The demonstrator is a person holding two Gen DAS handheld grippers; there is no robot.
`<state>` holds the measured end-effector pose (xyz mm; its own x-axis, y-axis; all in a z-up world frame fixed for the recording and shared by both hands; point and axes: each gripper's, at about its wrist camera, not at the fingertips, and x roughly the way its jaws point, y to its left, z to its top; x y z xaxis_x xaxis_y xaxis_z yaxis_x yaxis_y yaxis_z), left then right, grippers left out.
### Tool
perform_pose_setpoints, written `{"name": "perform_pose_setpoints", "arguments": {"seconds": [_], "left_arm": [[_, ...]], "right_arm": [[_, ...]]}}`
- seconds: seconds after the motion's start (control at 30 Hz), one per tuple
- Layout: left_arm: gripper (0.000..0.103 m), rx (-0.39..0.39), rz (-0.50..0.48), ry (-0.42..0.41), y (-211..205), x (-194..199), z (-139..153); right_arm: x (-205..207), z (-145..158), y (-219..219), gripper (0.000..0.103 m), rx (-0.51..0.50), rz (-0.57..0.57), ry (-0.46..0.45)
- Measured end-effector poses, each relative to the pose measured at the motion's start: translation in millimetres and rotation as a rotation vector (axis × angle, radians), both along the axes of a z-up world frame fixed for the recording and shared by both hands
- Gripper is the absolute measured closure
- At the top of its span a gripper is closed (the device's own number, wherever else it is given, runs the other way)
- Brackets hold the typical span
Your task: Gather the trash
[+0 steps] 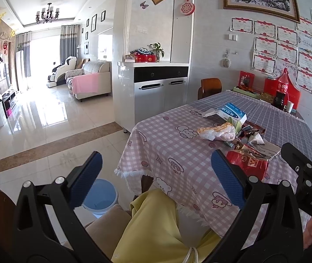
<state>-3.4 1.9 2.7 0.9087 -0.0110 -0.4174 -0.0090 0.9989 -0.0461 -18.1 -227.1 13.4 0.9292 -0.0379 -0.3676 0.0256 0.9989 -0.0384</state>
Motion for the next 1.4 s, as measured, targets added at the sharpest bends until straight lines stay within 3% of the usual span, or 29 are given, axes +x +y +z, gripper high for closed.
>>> {"name": "perform_pose_setpoints", "arguments": {"seconds": [1.4], "left_arm": [[0.006, 0.001, -0.001, 0.012, -2, 4, -12]], "right_arm": [[9, -4, 5, 0.004, 0.010, 0.021, 0.025]]}}
